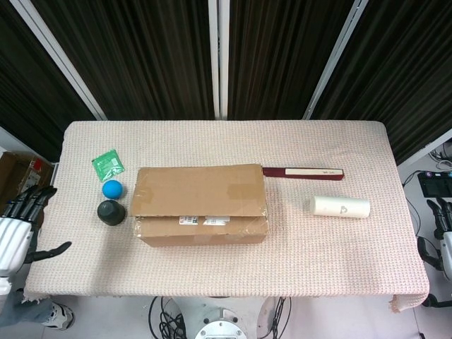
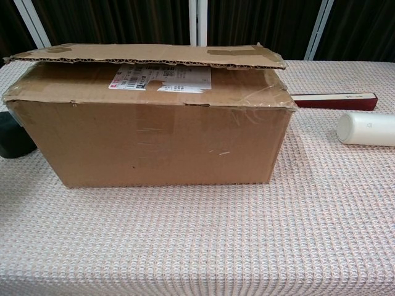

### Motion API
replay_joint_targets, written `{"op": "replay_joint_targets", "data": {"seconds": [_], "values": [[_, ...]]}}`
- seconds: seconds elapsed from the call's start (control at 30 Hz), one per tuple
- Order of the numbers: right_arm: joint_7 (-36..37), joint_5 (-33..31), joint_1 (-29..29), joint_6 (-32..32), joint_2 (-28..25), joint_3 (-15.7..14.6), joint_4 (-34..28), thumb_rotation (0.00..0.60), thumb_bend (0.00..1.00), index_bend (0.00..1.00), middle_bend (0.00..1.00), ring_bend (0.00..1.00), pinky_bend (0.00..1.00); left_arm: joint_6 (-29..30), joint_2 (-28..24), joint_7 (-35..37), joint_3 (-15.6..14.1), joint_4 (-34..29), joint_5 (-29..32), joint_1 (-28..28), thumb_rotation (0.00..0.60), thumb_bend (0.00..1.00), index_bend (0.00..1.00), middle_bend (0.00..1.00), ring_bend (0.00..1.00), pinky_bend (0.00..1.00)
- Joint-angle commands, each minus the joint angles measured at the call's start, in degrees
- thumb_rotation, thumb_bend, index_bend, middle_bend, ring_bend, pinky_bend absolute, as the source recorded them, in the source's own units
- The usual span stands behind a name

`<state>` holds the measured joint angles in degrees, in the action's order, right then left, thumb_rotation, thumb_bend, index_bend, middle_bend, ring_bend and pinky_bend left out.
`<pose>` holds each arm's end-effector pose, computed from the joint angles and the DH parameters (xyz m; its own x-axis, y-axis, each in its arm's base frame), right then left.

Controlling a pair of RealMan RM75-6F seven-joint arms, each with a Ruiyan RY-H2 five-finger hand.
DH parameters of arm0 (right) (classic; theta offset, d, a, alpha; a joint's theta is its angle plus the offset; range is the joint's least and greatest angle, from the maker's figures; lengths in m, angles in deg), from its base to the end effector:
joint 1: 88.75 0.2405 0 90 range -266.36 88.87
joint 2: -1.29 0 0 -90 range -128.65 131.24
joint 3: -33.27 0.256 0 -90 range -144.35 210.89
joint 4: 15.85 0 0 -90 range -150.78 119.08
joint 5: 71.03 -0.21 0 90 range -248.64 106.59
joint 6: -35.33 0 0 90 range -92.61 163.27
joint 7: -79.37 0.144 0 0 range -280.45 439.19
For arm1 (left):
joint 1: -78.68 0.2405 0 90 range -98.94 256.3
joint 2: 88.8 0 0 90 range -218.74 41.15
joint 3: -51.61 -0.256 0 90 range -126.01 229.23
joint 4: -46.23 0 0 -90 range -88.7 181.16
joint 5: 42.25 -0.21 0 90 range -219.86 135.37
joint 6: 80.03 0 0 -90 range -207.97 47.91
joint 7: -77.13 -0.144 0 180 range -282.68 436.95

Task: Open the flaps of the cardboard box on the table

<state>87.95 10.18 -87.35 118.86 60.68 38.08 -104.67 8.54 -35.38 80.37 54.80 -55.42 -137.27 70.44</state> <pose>-0.3476 -0.1684 0.2010 0.3798 0.0049 0.9251 -0.9170 0.1340 0.3757 -0.2542 0.1931 0.2007 0.3644 -0.0771 0.9280 0.8989 -0.2313 -0.3722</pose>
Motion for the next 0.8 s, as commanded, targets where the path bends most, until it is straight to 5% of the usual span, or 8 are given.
{"op": "replay_joint_targets", "data": {"seconds": [0.03, 0.37, 0.8], "values": [[1.26, -0.29, 0.26, -0.87, 0.94, -0.16, 1.79, 0.6, 0.39, 0.0, 0.0, 0.0, 0.0, -3.7, 1.26, -1.6, 0.73, -2.72, -1.02, -2.98, 0.493, 0.06, 0.08, 0.1, 0.06, 0.17], [2.28, -0.36, 0.67, -2.22, 2.45, -0.4, 3.76, 0.6, 0.39, 0.0, 0.0, 0.0, 0.0, -13.18, 6.59, -7.6, 5.0, -9.21, -1.44, -12.8, 0.53, 0.06, 0.08, 0.09, 0.06, 0.17], [5.18, -1.09, -0.74, -1.11, 2.85, -0.35, 6.28, 0.6, 0.39, 0.0, 0.0, 0.0, 0.0, -22.15, 18.04, -9.01, 7.48, -3.38, 5.16, -21.65, 0.526, 0.06, 0.08, 0.09, 0.06, 0.17]]}}
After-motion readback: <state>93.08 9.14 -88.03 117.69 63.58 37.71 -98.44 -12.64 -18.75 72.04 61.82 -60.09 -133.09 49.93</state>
